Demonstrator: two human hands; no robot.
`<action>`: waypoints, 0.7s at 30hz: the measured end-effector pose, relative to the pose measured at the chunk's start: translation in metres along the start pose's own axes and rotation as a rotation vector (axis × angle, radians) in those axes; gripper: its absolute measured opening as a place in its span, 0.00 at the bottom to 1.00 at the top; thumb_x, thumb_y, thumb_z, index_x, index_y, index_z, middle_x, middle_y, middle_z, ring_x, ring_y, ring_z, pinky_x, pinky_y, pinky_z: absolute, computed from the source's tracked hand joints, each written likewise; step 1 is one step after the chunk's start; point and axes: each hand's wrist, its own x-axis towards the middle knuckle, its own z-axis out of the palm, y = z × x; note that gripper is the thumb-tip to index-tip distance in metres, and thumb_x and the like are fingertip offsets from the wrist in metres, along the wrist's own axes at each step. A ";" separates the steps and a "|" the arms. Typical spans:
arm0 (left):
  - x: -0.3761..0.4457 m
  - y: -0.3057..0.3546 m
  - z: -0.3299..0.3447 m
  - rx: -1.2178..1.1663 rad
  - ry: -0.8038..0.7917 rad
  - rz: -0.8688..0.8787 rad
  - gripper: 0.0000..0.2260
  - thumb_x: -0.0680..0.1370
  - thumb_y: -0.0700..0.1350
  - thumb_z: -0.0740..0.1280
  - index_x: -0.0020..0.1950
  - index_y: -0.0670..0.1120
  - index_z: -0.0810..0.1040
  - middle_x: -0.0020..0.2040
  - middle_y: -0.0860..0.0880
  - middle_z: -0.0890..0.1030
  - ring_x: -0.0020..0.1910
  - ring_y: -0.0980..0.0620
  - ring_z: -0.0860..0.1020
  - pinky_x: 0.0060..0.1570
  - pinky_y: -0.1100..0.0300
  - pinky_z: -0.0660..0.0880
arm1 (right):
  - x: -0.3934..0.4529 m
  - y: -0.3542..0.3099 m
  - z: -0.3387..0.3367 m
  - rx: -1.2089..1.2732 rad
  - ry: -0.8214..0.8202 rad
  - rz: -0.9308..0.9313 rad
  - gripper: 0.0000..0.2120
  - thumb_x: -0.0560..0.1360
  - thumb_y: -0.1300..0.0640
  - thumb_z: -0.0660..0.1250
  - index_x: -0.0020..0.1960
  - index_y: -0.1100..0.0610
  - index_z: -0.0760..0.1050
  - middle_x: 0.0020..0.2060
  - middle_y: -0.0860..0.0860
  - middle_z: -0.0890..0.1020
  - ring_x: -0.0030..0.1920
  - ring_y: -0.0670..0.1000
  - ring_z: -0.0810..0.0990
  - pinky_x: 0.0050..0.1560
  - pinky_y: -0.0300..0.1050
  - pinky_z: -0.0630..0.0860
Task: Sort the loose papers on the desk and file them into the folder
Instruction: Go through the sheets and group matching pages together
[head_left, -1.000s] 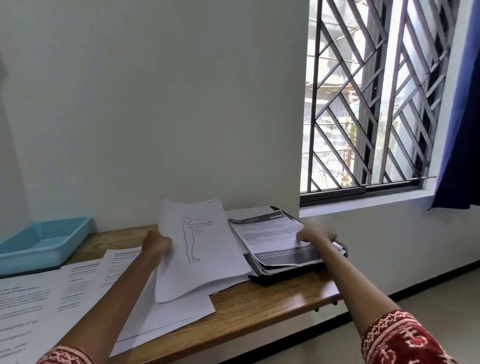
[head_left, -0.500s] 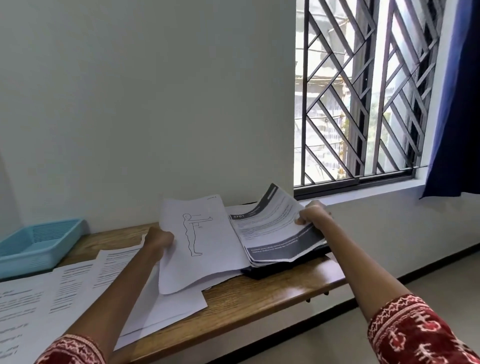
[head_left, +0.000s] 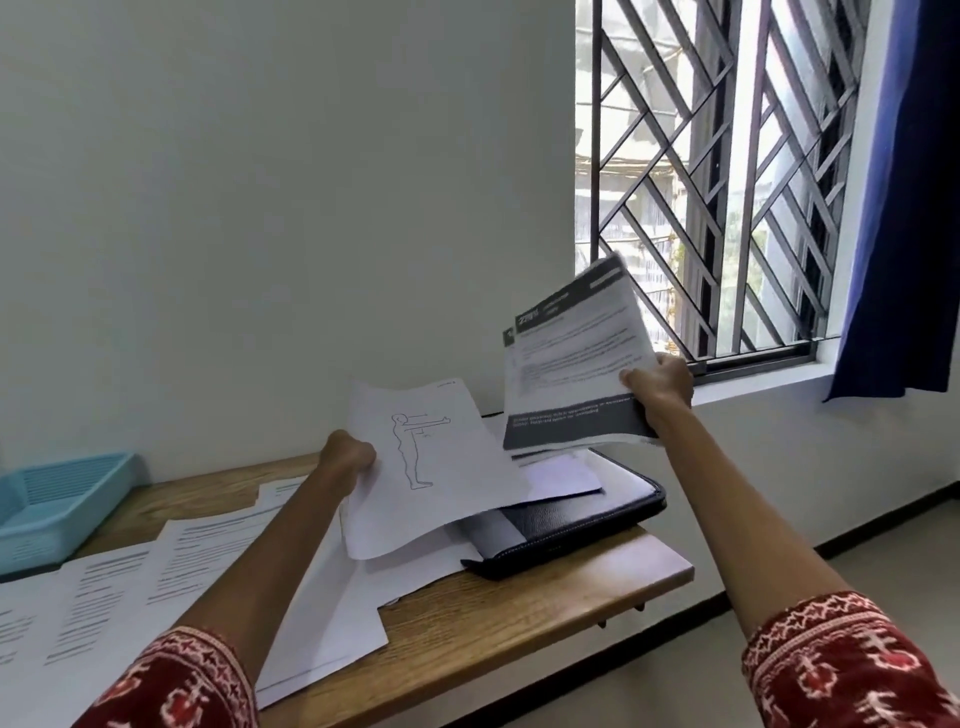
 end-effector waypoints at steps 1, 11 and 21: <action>0.000 0.005 0.006 0.010 -0.009 0.009 0.18 0.76 0.32 0.63 0.65 0.31 0.66 0.63 0.34 0.72 0.61 0.37 0.72 0.53 0.54 0.70 | 0.001 0.000 0.000 0.040 0.049 0.020 0.12 0.70 0.62 0.70 0.53 0.61 0.78 0.51 0.57 0.82 0.50 0.58 0.80 0.50 0.48 0.78; -0.013 0.005 0.080 0.237 -0.083 0.207 0.26 0.72 0.40 0.72 0.67 0.37 0.67 0.62 0.40 0.75 0.61 0.41 0.74 0.57 0.54 0.70 | 0.000 0.003 0.015 0.071 0.179 0.043 0.12 0.73 0.62 0.67 0.57 0.62 0.76 0.54 0.60 0.81 0.53 0.61 0.79 0.50 0.50 0.75; -0.008 0.008 0.091 0.238 -0.051 0.230 0.29 0.70 0.39 0.75 0.65 0.35 0.64 0.62 0.38 0.74 0.61 0.41 0.73 0.53 0.56 0.69 | 0.012 -0.010 0.004 0.189 0.358 -0.019 0.15 0.75 0.60 0.67 0.61 0.62 0.74 0.58 0.60 0.79 0.57 0.61 0.77 0.55 0.52 0.74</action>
